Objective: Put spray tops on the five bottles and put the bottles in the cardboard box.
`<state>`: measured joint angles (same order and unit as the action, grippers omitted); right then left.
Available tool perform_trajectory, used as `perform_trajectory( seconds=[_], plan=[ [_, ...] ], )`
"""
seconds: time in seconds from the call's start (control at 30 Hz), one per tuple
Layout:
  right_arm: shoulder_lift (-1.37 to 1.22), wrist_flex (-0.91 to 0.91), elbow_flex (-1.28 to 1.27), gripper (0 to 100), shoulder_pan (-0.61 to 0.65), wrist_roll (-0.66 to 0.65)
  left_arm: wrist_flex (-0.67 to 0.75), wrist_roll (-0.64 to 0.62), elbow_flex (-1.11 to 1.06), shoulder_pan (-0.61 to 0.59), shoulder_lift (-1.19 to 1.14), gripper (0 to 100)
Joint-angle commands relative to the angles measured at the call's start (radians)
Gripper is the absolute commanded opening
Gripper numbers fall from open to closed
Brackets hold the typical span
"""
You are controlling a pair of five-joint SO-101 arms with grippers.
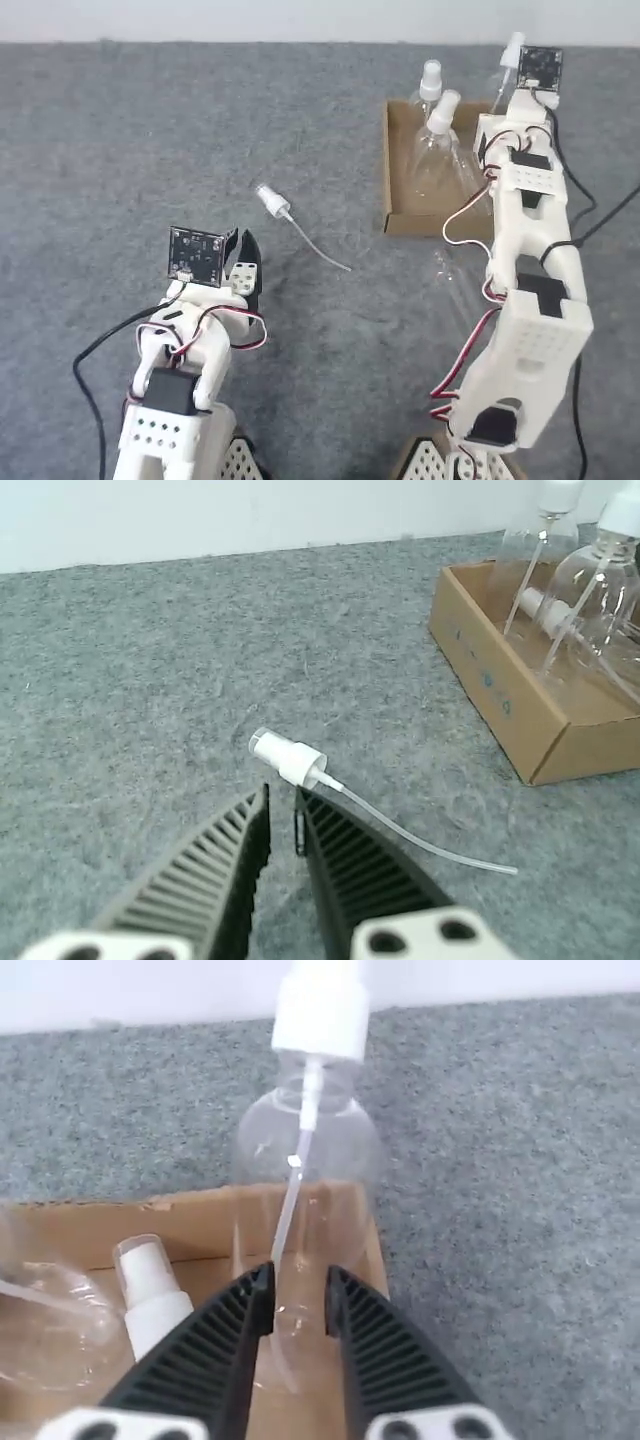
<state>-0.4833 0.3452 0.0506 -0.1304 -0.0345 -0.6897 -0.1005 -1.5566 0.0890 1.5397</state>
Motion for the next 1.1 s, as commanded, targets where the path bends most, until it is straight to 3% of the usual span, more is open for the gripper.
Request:
perform_trajectory(
  seconds=[0.0, 0.33, 0.63, 1.07],
  plan=[
    [0.130, 0.012, -0.009, 2.4, -0.010, 0.014, 0.028, 0.006, 0.012, -0.002, 0.020, 4],
    [0.240, 0.018, -0.089, 3.5, 0.002, 0.006, 0.029, 0.006, 0.012, -0.002, 0.020, 4],
    [0.240, 0.005, -0.078, 34.8, 0.051, 0.005, 0.029, 0.006, 0.012, -0.002, 0.020, 4],
    [-0.076, -0.033, 0.204, 35.1, 0.044, 0.006, 0.029, 0.006, 0.012, -0.002, 0.020, 4]
  ],
)
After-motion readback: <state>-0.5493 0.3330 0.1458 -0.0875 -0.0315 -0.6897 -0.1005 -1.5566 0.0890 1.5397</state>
